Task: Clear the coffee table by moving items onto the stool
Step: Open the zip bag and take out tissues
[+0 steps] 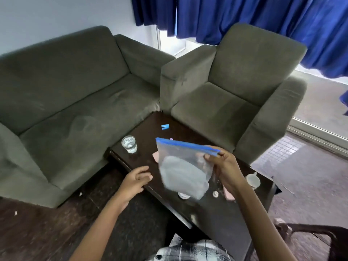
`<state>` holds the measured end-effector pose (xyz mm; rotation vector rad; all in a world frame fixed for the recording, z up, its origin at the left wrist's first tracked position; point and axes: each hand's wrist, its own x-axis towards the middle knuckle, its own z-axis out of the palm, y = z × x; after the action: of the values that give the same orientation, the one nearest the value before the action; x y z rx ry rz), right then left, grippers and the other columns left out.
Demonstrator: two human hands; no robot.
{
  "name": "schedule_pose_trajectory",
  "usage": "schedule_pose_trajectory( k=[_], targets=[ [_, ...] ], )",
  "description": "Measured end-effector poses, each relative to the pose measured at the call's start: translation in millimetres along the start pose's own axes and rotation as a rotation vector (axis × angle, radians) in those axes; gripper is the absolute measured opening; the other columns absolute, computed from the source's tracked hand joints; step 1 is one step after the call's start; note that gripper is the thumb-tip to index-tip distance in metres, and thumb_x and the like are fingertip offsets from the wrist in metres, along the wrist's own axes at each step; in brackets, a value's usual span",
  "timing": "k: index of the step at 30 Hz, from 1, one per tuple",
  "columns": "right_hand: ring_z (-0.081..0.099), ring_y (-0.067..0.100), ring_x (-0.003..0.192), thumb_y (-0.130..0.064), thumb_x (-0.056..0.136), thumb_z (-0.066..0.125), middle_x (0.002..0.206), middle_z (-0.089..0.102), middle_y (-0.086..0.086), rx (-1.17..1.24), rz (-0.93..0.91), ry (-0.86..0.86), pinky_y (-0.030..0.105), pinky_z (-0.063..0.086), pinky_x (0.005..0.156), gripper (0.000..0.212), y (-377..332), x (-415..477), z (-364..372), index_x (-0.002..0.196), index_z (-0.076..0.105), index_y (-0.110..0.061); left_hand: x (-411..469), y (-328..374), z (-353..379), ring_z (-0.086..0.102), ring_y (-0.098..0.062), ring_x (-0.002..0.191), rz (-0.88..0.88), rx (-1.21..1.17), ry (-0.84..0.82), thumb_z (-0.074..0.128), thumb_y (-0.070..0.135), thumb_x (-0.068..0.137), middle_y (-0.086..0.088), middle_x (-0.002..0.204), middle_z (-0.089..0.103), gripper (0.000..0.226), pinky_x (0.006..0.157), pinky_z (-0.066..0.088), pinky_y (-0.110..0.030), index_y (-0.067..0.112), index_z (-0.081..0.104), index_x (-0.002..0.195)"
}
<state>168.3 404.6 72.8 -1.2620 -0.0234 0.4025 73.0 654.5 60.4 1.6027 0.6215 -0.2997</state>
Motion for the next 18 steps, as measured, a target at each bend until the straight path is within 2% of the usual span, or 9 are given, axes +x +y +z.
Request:
schedule_pose_trajectory(
  k=[3, 4, 6, 8, 10, 13, 16, 18],
  targets=[
    [0.064, 0.018, 0.084, -0.003, 0.074, 0.066, 0.095, 0.07, 0.011, -0.209, -0.098, 0.032, 0.03, 0.052, 0.077, 0.024, 8, 31, 26, 0.093, 0.069, -0.017, 35, 22, -12, 0.062, -0.018, 0.104, -0.078, -0.038, -0.016, 0.051, 0.025, 0.095, -0.001, 0.113, 0.066, 0.034, 0.09, 0.047, -0.032, 0.017, 0.053, 0.128],
    [0.065, 0.013, 0.083, -0.001, 0.074, 0.065, 0.094, 0.071, 0.005, -0.289, -0.135, 0.037, 0.025, 0.052, 0.076, 0.027, 14, 40, 35, 0.09, 0.068, -0.023, 46, 30, -13, 0.063, -0.018, 0.104, -0.096, -0.048, -0.061, 0.047, 0.028, 0.096, -0.001, 0.114, 0.067, 0.034, 0.088, 0.049, -0.032, 0.018, 0.052, 0.128],
    [0.063, -0.003, 0.083, 0.003, 0.074, 0.064, 0.089, 0.07, -0.018, -0.467, -0.221, 0.023, 0.013, 0.048, 0.076, 0.034, 27, 53, 53, 0.088, 0.067, -0.028, 65, 45, -11, 0.064, -0.019, 0.104, -0.136, -0.136, -0.144, 0.042, 0.038, 0.096, -0.002, 0.115, 0.066, 0.034, 0.085, 0.051, -0.033, 0.022, 0.051, 0.125],
    [0.06, -0.013, 0.084, 0.004, 0.077, 0.062, 0.088, 0.066, -0.034, -0.6, -0.25, -0.01, 0.009, 0.045, 0.075, 0.032, 40, 63, 67, 0.094, 0.069, -0.022, 84, 59, -7, 0.064, -0.023, 0.101, -0.179, -0.273, -0.205, 0.04, 0.043, 0.095, -0.005, 0.115, 0.065, 0.031, 0.084, 0.052, -0.036, 0.026, 0.052, 0.118],
    [0.059, -0.015, 0.089, -0.004, 0.079, 0.059, 0.095, 0.065, -0.03, -0.676, -0.274, -0.046, 0.014, 0.048, 0.075, 0.027, 47, 73, 77, 0.101, 0.071, -0.015, 100, 71, -5, 0.066, -0.027, 0.096, -0.193, -0.373, -0.254, 0.039, 0.043, 0.095, -0.009, 0.113, 0.067, 0.034, 0.082, 0.054, -0.038, 0.024, 0.054, 0.118],
    [0.057, -0.006, 0.109, -0.014, 0.078, 0.054, 0.117, 0.061, -0.019, -0.675, -0.296, -0.155, 0.017, 0.051, 0.082, 0.032, 46, 88, 88, 0.104, 0.068, -0.025, 124, 82, -9, 0.068, -0.03, 0.09, -0.11, -0.41, -0.3, 0.042, 0.032, 0.096, -0.011, 0.108, 0.069, 0.029, 0.073, 0.056, -0.038, 0.021, 0.056, 0.119],
    [0.048, -0.003, 0.122, -0.016, 0.072, 0.065, 0.129, 0.054, -0.014, -0.701, -0.221, -0.254, 0.013, 0.038, 0.099, 0.032, 46, 104, 98, 0.103, 0.07, -0.02, 145, 92, -20, 0.067, -0.023, 0.08, -0.052, -0.391, -0.266, 0.044, 0.018, 0.095, -0.01, 0.102, 0.068, 0.026, 0.065, 0.057, -0.033, 0.017, 0.059, 0.116],
    [0.049, -0.001, 0.122, -0.015, 0.072, 0.072, 0.127, 0.058, -0.013, -0.644, -0.114, -0.249, 0.015, 0.035, 0.104, 0.027, 45, 119, 108, 0.098, 0.072, -0.019, 161, 95, -29, 0.065, -0.026, 0.085, -0.038, -0.362, -0.263, 0.044, 0.013, 0.095, -0.015, 0.106, 0.065, 0.027, 0.072, 0.055, -0.036, 0.011, 0.058, 0.117]
  ],
)
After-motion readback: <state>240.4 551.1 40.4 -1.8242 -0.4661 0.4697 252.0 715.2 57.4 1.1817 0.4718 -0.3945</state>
